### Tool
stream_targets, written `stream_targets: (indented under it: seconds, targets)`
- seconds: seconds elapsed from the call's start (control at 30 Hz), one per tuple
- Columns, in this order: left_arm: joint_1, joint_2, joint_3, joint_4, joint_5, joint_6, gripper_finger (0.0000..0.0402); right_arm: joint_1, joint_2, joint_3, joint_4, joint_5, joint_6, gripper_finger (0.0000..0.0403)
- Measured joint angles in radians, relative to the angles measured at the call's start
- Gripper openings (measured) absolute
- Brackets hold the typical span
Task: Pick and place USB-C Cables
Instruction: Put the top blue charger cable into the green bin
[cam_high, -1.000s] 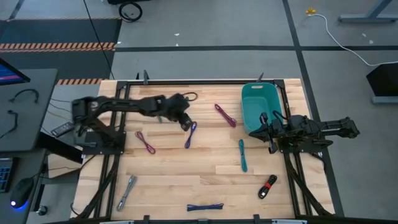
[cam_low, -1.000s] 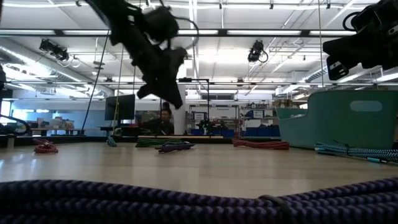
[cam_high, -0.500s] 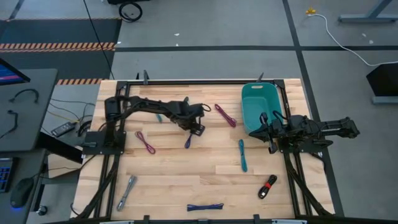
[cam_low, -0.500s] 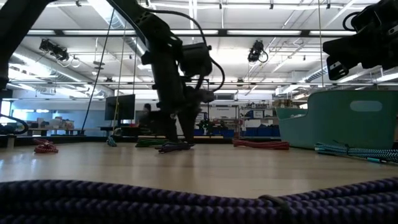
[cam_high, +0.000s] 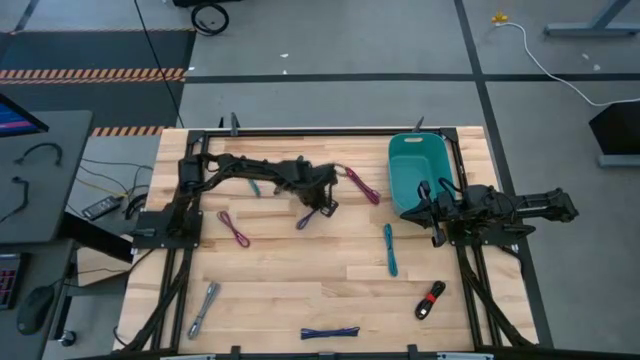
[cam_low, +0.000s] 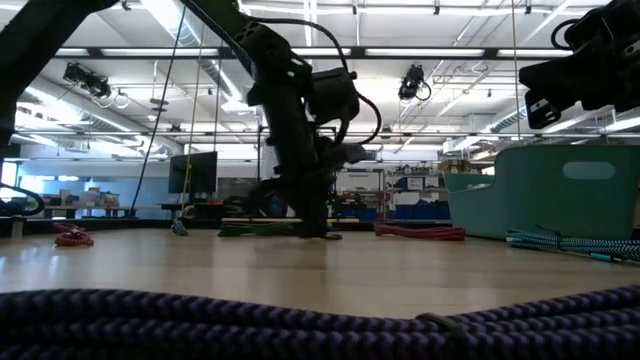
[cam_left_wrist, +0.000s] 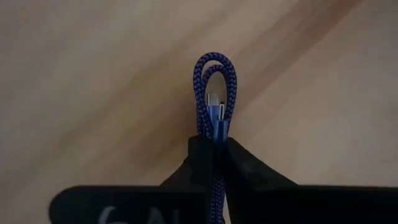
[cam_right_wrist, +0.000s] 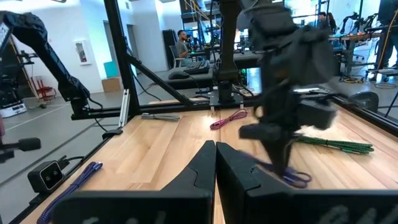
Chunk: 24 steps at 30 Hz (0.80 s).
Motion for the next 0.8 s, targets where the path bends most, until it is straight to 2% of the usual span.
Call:
stream_targets:
  seconds: [0.2,0.33,0.5,0.6,0.63,0.7,0.8]
  targets:
    - [0.066,-0.004,0.338,0.016,0.053,0.224,0.0019,0.0,0.0,0.0,0.0,0.0,0.0,0.0016]
    - [0.1,0.026,0.528,0.189,0.091,0.352,0.0019,0.0,0.0,0.0,0.0,0.0,0.0,0.0016]
    - [0.129,0.157,0.732,0.445,0.199,0.396,0.0019,0.0,0.0,0.0,0.0,0.0,0.0,0.0016]
    - [0.132,0.268,0.878,0.513,0.224,0.401,0.0019,0.0,0.0,0.0,0.0,0.0,0.0,0.0016]
    - [0.131,0.3,0.901,0.533,0.236,0.403,0.0019,0.0,0.0,0.0,0.0,0.0,0.0,0.0016]
    - [0.127,0.325,0.849,0.725,0.273,0.394,0.0019,0.0,0.0,0.0,0.0,-0.004,0.0,0.0016]
    - [0.12,0.352,0.78,0.849,0.303,0.416,0.0018,0.0,0.0,0.0,0.002,-0.007,0.0,0.0016]
